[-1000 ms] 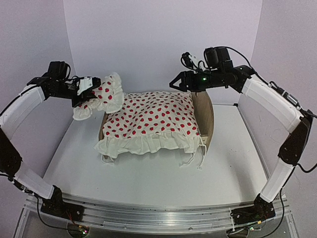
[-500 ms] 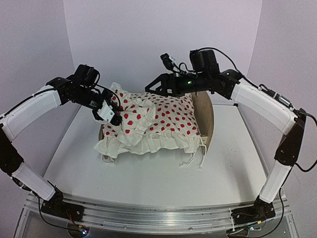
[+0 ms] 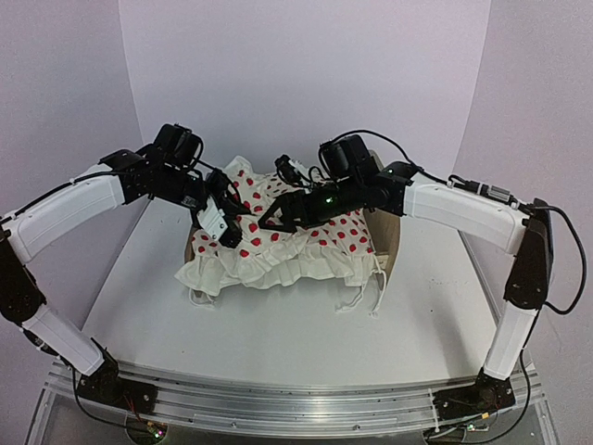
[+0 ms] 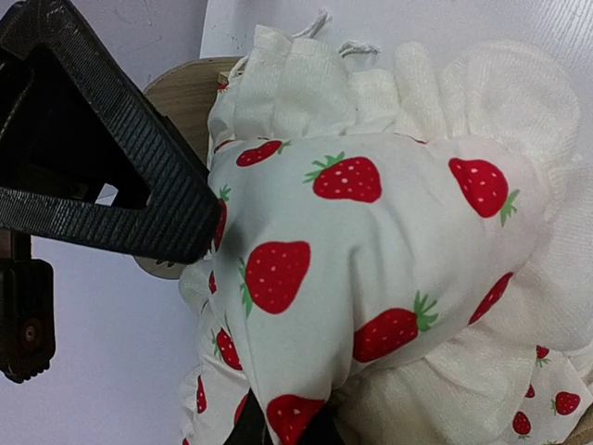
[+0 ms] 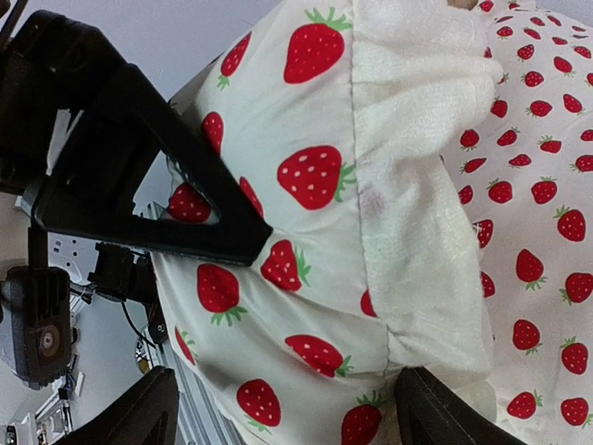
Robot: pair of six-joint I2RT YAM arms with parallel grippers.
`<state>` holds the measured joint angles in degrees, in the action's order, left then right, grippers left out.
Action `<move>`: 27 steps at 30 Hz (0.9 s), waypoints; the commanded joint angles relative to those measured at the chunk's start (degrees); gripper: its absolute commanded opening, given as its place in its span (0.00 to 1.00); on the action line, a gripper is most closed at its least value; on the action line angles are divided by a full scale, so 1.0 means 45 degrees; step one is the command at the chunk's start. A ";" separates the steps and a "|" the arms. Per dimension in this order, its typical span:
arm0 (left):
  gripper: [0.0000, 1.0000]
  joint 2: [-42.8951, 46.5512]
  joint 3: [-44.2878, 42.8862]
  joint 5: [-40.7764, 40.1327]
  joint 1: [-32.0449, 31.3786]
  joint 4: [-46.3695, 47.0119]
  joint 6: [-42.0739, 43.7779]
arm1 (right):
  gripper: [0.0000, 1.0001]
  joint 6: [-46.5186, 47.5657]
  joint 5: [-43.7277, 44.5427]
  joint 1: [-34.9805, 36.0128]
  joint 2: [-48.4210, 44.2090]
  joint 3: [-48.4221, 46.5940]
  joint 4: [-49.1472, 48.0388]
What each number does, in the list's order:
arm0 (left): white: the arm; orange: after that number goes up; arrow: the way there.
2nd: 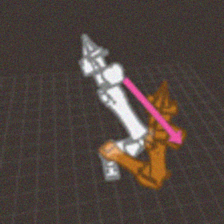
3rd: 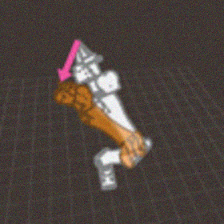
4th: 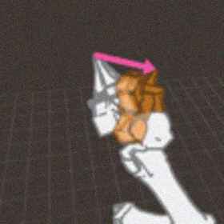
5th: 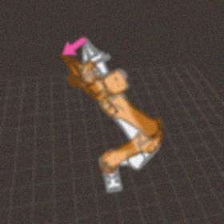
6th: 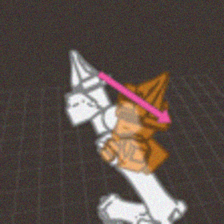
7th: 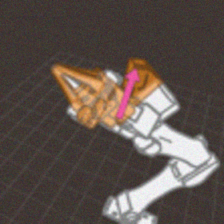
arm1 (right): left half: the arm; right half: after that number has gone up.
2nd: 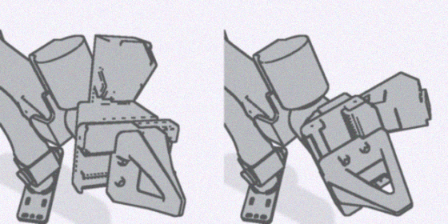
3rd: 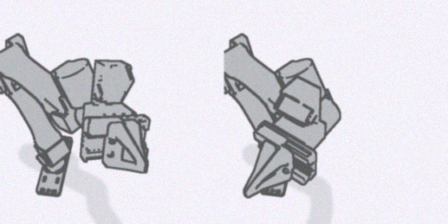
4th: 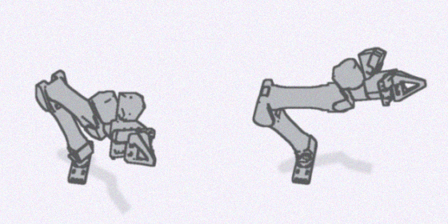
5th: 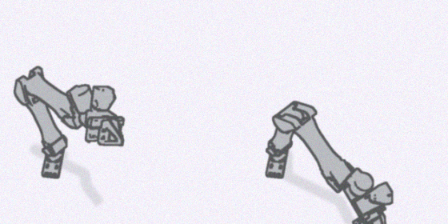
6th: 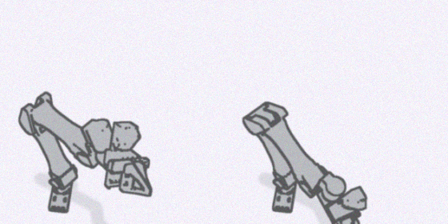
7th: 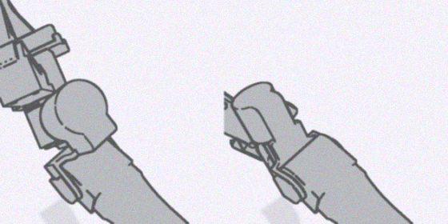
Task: Set up the pet bed
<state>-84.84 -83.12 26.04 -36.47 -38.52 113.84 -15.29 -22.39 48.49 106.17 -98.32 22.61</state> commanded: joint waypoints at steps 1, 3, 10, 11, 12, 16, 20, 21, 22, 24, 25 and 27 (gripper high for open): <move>0.00 0.0390 0.0054 0.0732 -0.0217 0.0812 0.1518 | 0.76 0.0384 0.0152 0.0074 0.0549 -0.0350 -0.0260; 0.00 0.0469 0.0108 0.0791 -0.0272 0.0880 0.1427 | 0.51 0.0367 -0.0051 0.0085 0.0833 -0.0717 -0.0279; 0.00 0.0829 0.1082 0.0220 -0.0327 0.3174 0.0388 | 0.00 0.0293 0.0858 0.0067 0.0816 -0.1124 -0.0360; 0.02 0.0937 0.1443 0.0006 -0.0335 0.3981 0.0132 | 0.00 0.0327 0.1384 0.0045 0.0590 -0.1056 -0.0373; 0.12 0.1003 0.1770 -0.0328 -0.0338 0.4712 -0.0128 | 0.00 0.0329 0.1933 -0.0030 0.0378 -0.0985 -0.0372; 0.63 0.1129 0.2524 -0.1633 -0.0335 0.6914 -0.1237 | 0.00 -0.0101 0.3889 -0.0762 -0.0431 -0.0433 -0.0363; 0.86 0.1282 0.2451 -0.2676 -0.0333 0.7647 -0.2879 | 0.00 -0.0620 0.5987 -0.1627 -0.1173 0.0269 -0.0373; 0.87 0.1330 0.2397 -0.3052 -0.0333 0.7615 -0.3283 | 0.00 -0.0495 0.6460 -0.1753 -0.1257 0.0302 -0.0347; 0.88 0.1376 0.2371 -0.3377 -0.0327 0.7541 -0.3760 | 0.00 -0.0304 0.7007 -0.1860 -0.1328 0.0313 -0.0332; 0.88 0.1478 0.2402 -0.4007 -0.0298 0.7318 -0.4714 | 0.00 -0.0257 0.7823 -0.2181 -0.1407 0.0309 -0.0273; 0.89 0.1532 0.2487 -0.4314 -0.0263 0.7171 -0.5128 | 0.00 -0.0538 0.7983 -0.2412 -0.1419 0.0304 -0.0216; 0.89 0.1744 0.2824 -0.4645 -0.0150 0.6927 -0.5612 | 0.00 -0.0931 0.8345 -0.2869 -0.1399 0.0356 -0.0010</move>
<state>-80.58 -71.46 11.43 -37.69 -8.59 97.85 -16.85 6.97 37.93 102.55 -97.06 22.93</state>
